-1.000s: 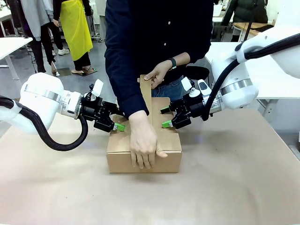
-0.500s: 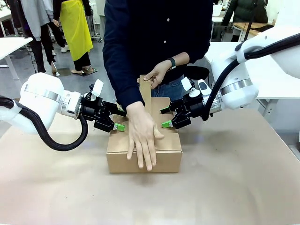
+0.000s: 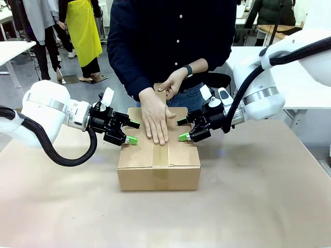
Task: Pack the gift set into the box.
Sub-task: Press and hold the closed box until the human finishes sealing it.
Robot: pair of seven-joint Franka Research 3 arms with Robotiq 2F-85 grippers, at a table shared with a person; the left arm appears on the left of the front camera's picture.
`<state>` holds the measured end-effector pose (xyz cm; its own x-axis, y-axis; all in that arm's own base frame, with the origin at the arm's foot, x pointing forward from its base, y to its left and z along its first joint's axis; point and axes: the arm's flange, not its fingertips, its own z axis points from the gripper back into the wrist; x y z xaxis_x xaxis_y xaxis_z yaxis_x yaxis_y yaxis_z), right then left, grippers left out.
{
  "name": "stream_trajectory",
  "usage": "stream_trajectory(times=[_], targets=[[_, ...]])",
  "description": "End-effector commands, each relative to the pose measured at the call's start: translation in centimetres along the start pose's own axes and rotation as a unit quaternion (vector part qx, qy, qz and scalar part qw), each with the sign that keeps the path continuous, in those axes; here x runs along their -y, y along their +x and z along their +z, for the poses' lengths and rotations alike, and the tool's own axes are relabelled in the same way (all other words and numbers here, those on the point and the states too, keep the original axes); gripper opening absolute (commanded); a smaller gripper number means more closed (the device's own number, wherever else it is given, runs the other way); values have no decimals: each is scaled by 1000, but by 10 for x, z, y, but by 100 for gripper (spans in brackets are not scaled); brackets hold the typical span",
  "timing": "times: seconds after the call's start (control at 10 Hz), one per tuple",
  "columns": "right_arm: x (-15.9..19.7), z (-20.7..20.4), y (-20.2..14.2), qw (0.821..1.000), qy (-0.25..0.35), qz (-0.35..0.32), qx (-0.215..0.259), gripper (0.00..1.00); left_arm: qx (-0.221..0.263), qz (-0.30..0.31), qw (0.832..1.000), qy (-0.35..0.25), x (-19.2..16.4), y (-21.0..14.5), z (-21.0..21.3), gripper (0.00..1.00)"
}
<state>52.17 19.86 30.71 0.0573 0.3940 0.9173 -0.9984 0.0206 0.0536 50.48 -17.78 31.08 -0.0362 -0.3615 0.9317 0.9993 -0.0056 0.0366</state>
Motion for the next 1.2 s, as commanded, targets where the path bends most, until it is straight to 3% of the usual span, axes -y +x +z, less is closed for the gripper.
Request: stream_trajectory(times=[0.0, 1.1], targets=[[0, -1, -1, 1000, -1, 0, -3, 100, 0, -4, 1000, 0, 1, -1, 0, 100], [0, -1, -1, 1000, -1, 0, -3, 100, 0, -4, 1000, 0, 1, -1, 0, 100]])
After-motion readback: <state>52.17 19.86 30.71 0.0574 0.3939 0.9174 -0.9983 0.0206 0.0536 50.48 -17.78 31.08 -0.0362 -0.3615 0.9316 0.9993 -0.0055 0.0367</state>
